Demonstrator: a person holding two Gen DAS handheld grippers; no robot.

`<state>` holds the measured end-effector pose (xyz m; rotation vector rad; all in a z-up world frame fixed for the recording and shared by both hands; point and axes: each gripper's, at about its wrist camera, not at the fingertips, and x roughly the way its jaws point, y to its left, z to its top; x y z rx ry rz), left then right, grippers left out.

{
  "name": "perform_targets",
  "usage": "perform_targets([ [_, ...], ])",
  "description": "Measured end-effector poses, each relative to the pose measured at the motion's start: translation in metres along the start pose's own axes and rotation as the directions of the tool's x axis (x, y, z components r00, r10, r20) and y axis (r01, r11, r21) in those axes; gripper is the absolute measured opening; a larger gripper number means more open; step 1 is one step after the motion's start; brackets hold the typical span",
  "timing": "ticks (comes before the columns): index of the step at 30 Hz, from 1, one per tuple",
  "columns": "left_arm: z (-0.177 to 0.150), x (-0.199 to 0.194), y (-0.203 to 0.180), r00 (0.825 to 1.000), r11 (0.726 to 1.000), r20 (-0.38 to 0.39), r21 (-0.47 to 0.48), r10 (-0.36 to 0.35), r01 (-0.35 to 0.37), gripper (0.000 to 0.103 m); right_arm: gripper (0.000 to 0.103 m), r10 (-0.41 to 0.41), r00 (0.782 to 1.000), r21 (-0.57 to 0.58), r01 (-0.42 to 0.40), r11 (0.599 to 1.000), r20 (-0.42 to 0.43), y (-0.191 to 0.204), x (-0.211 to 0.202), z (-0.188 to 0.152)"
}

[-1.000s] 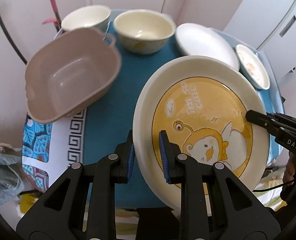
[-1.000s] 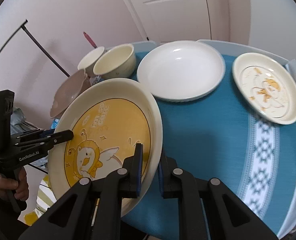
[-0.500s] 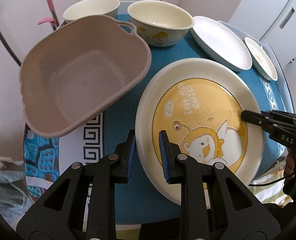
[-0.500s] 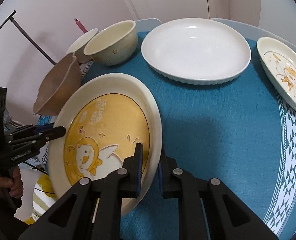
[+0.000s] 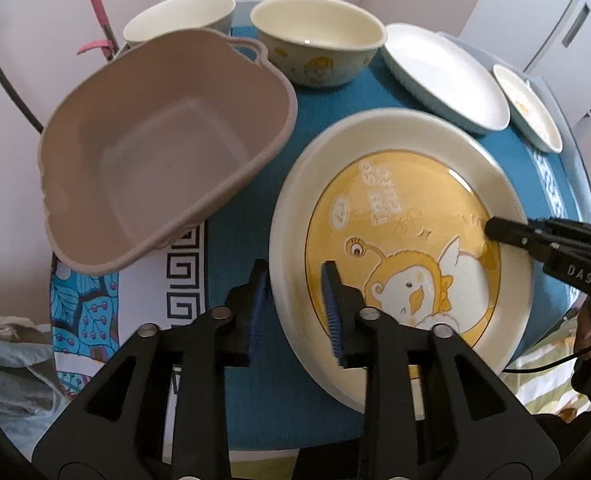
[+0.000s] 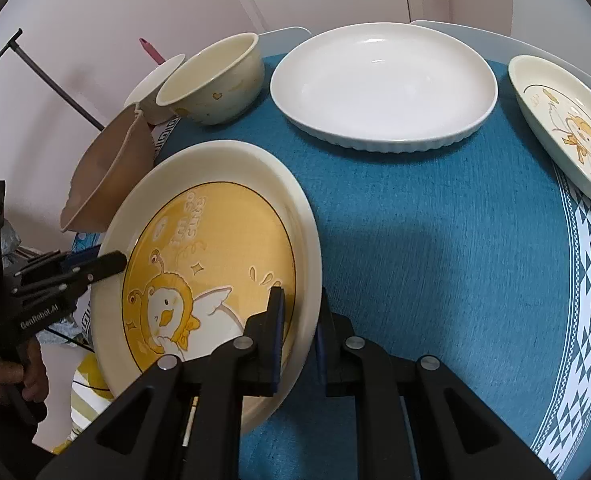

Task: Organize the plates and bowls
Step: 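Carry the yellow plate beside the beige basin, lower it, open grippers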

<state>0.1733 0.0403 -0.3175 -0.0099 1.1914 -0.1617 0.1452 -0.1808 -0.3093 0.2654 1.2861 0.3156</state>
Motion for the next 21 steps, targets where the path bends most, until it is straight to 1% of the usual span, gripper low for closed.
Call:
perform_targets([
  [1, -0.001, 0.001, -0.001, 1.0, 1.0, -0.006, 0.002, 0.005, -0.005, 0.041, 0.014, -0.003, 1.0, 0.005, 0.003, 1.0, 0.002, 0.001, 0.0, 0.0],
  [3, -0.004, 0.001, -0.001, 1.0, 1.0, 0.001, -0.003, 0.001, -0.001, 0.049, 0.015, -0.01, 1.0, 0.011, 0.01, 1.0, 0.002, 0.002, -0.001, -0.001],
  [7, -0.006, -0.005, -0.004, 1.0, 1.0, 0.014, -0.009, 0.0, 0.0, 0.049, 0.015, -0.038, 0.999, 0.005, 0.038, 0.999, 0.0, -0.001, -0.007, -0.002],
  [9, -0.007, -0.01, -0.004, 1.0, 1.0, 0.012, -0.011, 0.001, -0.001, 0.049, 0.016, -0.036, 0.999, 0.011, 0.036, 0.999, 0.003, -0.003, -0.014, -0.001],
  [12, -0.005, -0.03, -0.004, 1.0, 1.0, 0.02, -0.017, 0.003, -0.002, 0.049, 0.016, -0.038, 0.999, 0.009, 0.038, 0.999, 0.035, -0.001, -0.038, 0.004],
  [15, 0.003, -0.064, -0.009, 0.998, 1.0, 0.067, -0.026, -0.011, 0.012, 0.049, 0.016, -0.032, 0.996, 0.002, 0.032, 0.999, 0.081, 0.002, -0.073, 0.013],
  [17, 0.012, -0.088, -0.016, 0.993, 0.999, 0.118, -0.023, -0.025, 0.028, 0.049, 0.016, -0.023, 0.993, -0.002, 0.024, 1.0, 0.113, 0.002, -0.094, 0.022],
  [18, 0.017, -0.097, -0.019, 0.989, 0.999, 0.144, -0.018, -0.028, 0.031, 0.052, 0.016, -0.023, 0.991, -0.009, 0.024, 1.0, 0.135, 0.001, -0.107, 0.028],
  [20, 0.031, -0.118, -0.027, 0.979, 1.0, 0.203, -0.01, -0.017, 0.019, 0.072, 0.016, -0.017, 0.984, -0.021, 0.021, 1.0, 0.176, -0.005, -0.129, 0.04],
  [21, 0.038, -0.124, -0.033, 0.973, 1.0, 0.229, -0.008, -0.01, 0.012, 0.093, 0.024, -0.01, 0.982, -0.025, 0.015, 1.0, 0.191, -0.008, -0.137, 0.046],
])
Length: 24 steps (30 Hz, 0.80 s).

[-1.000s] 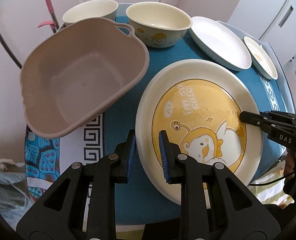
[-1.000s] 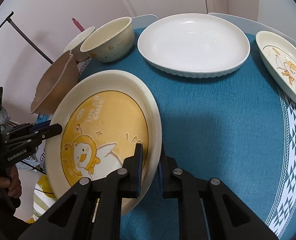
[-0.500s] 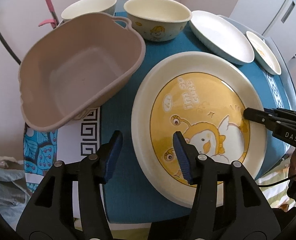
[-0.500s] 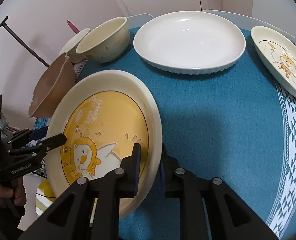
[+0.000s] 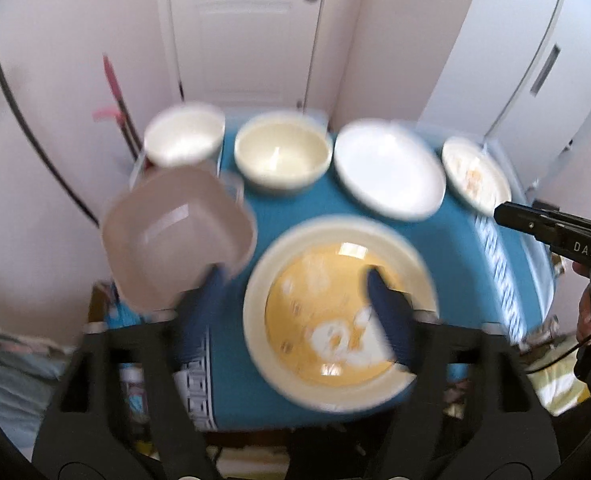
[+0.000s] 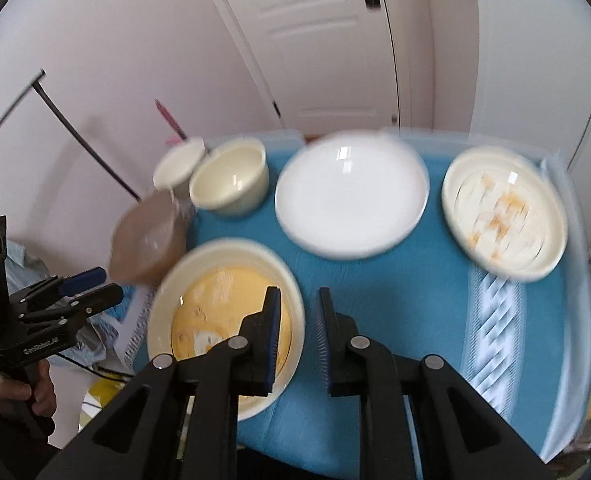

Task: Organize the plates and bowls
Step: 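Carry the yellow plate beside the beige basin, lower it, open grippers, then move to the plain white plate and close both grippers on its rim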

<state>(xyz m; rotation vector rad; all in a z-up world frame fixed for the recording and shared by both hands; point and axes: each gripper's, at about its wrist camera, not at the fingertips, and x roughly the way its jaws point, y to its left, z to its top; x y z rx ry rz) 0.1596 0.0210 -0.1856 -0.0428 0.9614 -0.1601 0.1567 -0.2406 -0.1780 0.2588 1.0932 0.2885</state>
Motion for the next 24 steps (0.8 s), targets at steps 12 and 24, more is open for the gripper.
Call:
perform_targets([
  [12, 0.065, 0.049, -0.06, 0.998, 0.992, -0.042, -0.12, -0.048, 0.042, 0.103, 0.103, 0.038, 0.996, -0.171, -0.051, 0.984, -0.078, -0.079, 0.013, 0.108],
  [24, 0.069, 0.165, -0.075, 0.964, 0.935, -0.253, -0.354, -0.078, -0.017, 0.103, 0.103, 0.084, 0.895, -0.301, -0.234, 0.925, -0.438, -0.134, 0.142, 0.151],
])
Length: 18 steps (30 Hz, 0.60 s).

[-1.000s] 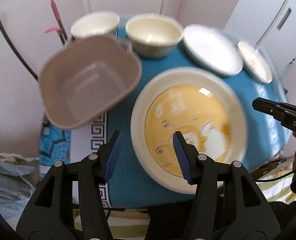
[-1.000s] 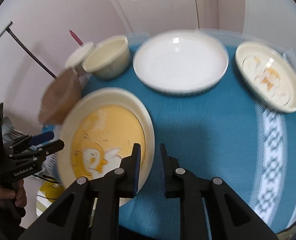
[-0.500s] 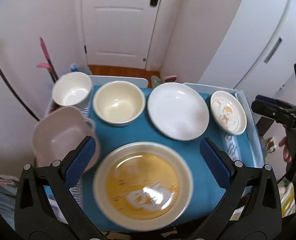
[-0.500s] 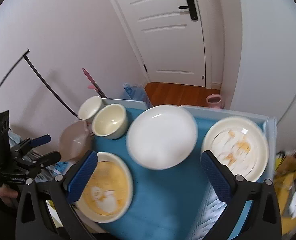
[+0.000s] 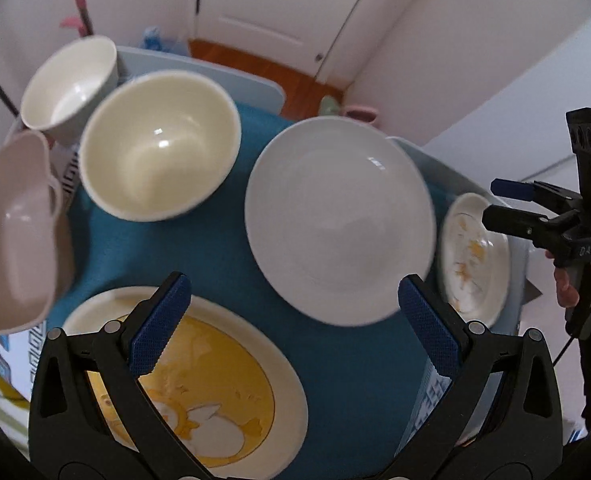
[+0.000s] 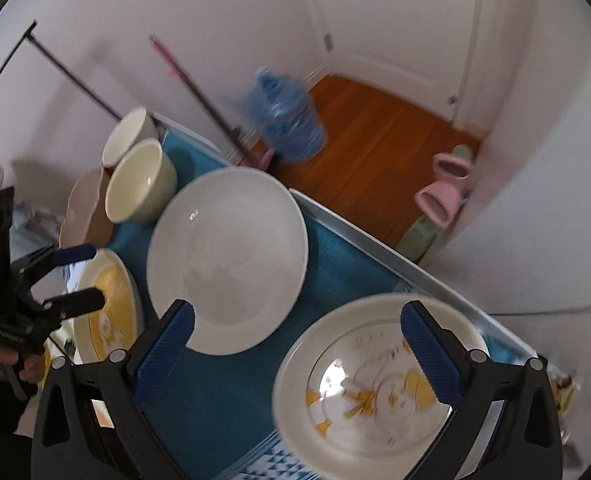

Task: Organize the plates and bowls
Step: 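Move to the plain white plate and close both grippers on its rim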

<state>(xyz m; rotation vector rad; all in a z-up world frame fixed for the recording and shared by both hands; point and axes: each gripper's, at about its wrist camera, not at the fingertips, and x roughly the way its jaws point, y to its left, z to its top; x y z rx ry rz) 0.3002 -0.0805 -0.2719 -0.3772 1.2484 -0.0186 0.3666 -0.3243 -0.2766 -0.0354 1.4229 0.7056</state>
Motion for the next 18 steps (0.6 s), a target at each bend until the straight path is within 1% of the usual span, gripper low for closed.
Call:
perform_targets([
  [2, 0.003, 0.015, 0.002, 1.0, 1.0, -0.026, -0.018, 0.01, -0.011, 0.102, 0.103, 0.047, 0.998, -0.028, -0.048, 0.998, -0.037, -0.003, 0.018, 0.008],
  [3, 0.004, 0.022, 0.003, 0.999, 1.0, -0.042, -0.024, 0.018, -0.019, 0.099, 0.102, 0.06, 0.997, -0.035, -0.062, 0.997, -0.049, -0.004, 0.024, 0.01],
  [5, 0.005, 0.034, 0.006, 0.997, 0.999, -0.07, -0.028, 0.035, -0.037, 0.091, 0.095, 0.089, 0.992, -0.056, -0.094, 0.994, -0.089, -0.004, 0.041, 0.015],
  [7, 0.005, 0.045, 0.009, 0.994, 0.998, -0.096, -0.038, 0.044, -0.048, 0.081, 0.079, 0.094, 0.988, -0.073, -0.103, 0.992, -0.122, -0.003, 0.052, 0.018],
  [8, 0.005, 0.048, 0.01, 0.994, 0.998, -0.101, -0.043, 0.043, -0.048, 0.079, 0.075, 0.095, 0.986, -0.079, -0.106, 0.991, -0.134, -0.002, 0.056, 0.019],
  [9, 0.005, 0.05, 0.01, 0.994, 0.998, -0.104, -0.045, 0.042, -0.047, 0.074, 0.067, 0.1, 0.984, -0.082, -0.113, 0.99, -0.146, -0.003, 0.06, 0.02],
  [10, 0.005, 0.053, 0.01, 0.993, 0.998, -0.106, -0.046, 0.042, -0.047, 0.07, 0.062, 0.106, 0.982, -0.082, -0.12, 0.989, -0.155, -0.004, 0.065, 0.021],
  [14, 0.003, 0.061, 0.008, 0.993, 0.997, -0.112, -0.056, 0.038, -0.045, 0.061, 0.053, 0.117, 0.978, -0.092, -0.135, 0.987, -0.172, -0.007, 0.07, 0.021],
  [16, 0.001, 0.064, 0.007, 0.992, 0.998, -0.12, -0.058, 0.029, -0.036, 0.052, 0.045, 0.121, 0.978, -0.105, -0.14, 0.985, -0.17, -0.008, 0.071, 0.021],
  [17, 0.001, 0.065, 0.006, 0.992, 0.998, -0.122, -0.056, 0.03, -0.038, 0.052, 0.042, 0.124, 0.977, -0.108, -0.144, 0.984, -0.171, -0.008, 0.071, 0.02],
  [18, 0.001, 0.066, 0.004, 0.992, 0.998, -0.119, -0.052, 0.037, -0.044, 0.051, 0.034, 0.127, 0.977, -0.108, -0.147, 0.983, -0.174, -0.011, 0.073, 0.02],
])
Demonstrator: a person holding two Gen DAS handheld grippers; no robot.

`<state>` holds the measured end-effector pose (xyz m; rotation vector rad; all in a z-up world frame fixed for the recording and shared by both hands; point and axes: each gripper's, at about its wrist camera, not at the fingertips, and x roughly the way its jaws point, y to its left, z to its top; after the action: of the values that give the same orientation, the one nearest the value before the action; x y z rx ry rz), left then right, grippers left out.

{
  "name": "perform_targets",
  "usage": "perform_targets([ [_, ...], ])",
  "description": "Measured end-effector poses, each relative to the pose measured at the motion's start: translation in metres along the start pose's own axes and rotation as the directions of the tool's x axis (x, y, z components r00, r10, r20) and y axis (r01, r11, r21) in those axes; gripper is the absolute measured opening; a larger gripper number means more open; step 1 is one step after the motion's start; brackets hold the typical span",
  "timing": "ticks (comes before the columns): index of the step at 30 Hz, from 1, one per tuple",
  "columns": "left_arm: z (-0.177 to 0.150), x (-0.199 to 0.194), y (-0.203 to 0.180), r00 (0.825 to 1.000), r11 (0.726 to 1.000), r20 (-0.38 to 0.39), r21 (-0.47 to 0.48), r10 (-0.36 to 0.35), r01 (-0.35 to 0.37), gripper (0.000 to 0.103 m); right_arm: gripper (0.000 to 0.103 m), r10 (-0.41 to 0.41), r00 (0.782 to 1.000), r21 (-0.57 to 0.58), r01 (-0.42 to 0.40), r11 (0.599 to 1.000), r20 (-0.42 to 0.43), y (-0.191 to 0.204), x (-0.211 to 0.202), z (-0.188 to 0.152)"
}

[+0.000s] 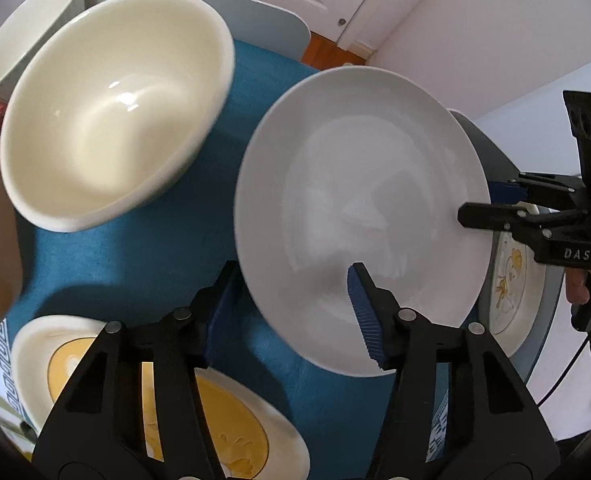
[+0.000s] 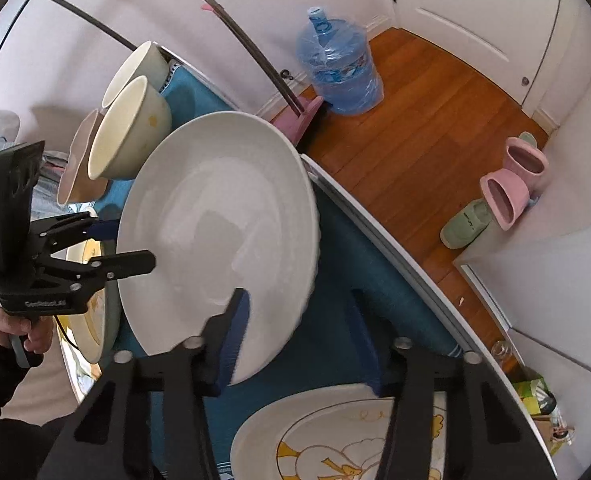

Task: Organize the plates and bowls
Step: 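Move to the plain white plate and close both grippers on its rim, then carry the white plate onto the yellow plate and open both grippers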

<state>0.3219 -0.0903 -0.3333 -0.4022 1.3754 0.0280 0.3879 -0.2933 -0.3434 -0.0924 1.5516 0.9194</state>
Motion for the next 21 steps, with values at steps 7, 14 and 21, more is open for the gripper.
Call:
perform_targets([
  [7, -0.002, -0.003, -0.003, 0.999, 0.999, 0.021, 0.01, 0.036, -0.037, 0.026, 0.017, 0.012, 1.0, -0.014, -0.012, 1.0, -0.001, 0.005, 0.006, -0.002],
  [14, -0.005, -0.007, -0.002, 0.998, 0.999, 0.046, 0.004, 0.051, -0.051, 0.022, 0.016, -0.015, 1.0, -0.03, 0.016, 0.999, 0.027, 0.007, 0.004, -0.006],
  [21, -0.009, -0.018, -0.015, 0.996, 0.999, 0.07, 0.019, 0.05, -0.051, 0.022, 0.016, -0.017, 0.998, -0.031, 0.019, 0.999, 0.066, 0.012, -0.004, -0.01],
])
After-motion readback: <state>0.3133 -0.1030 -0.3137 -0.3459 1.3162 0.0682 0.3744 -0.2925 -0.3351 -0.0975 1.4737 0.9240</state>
